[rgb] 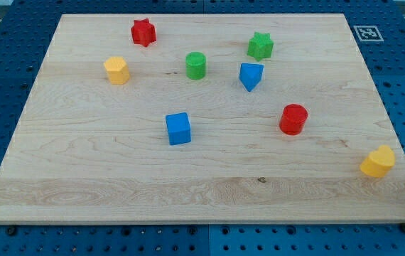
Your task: Slide the yellow heart to the left side
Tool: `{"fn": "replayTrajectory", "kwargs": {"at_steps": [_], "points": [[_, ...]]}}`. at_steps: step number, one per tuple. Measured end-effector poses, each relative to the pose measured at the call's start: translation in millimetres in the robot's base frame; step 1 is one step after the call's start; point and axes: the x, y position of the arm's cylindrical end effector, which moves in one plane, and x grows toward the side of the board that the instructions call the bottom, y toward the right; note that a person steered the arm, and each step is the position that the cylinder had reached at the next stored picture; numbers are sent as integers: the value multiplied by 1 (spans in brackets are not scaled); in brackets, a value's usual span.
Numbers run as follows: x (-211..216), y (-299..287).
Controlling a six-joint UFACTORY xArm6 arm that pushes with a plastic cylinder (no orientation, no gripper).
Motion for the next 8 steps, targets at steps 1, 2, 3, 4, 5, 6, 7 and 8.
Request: {"fn": "replayTrajectory", "kwargs": {"at_steps": [1,2,3,4,5,6,7,8], "points": [[0,-1],[1,-3],[0,-8],[1,-8],[0,-9],[1,-14],[0,-24],[-14,-26]]}}
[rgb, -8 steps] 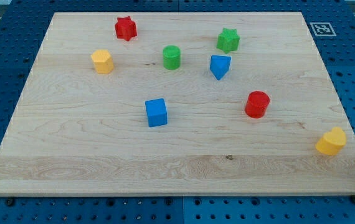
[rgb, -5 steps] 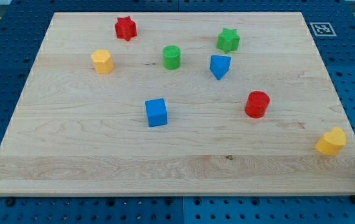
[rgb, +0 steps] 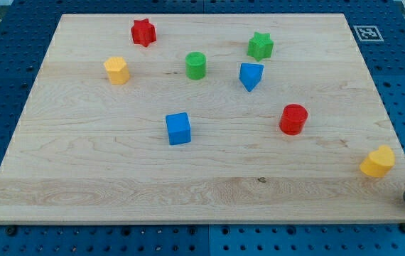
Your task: Slide the yellow heart to the left side
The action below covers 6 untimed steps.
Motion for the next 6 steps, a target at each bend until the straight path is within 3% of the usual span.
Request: {"fn": "replayTrajectory", "kwargs": {"at_steps": [2,3,4,6], "points": [[-49,10],[-61,-21],[-60,-53],[-59,-55]]}}
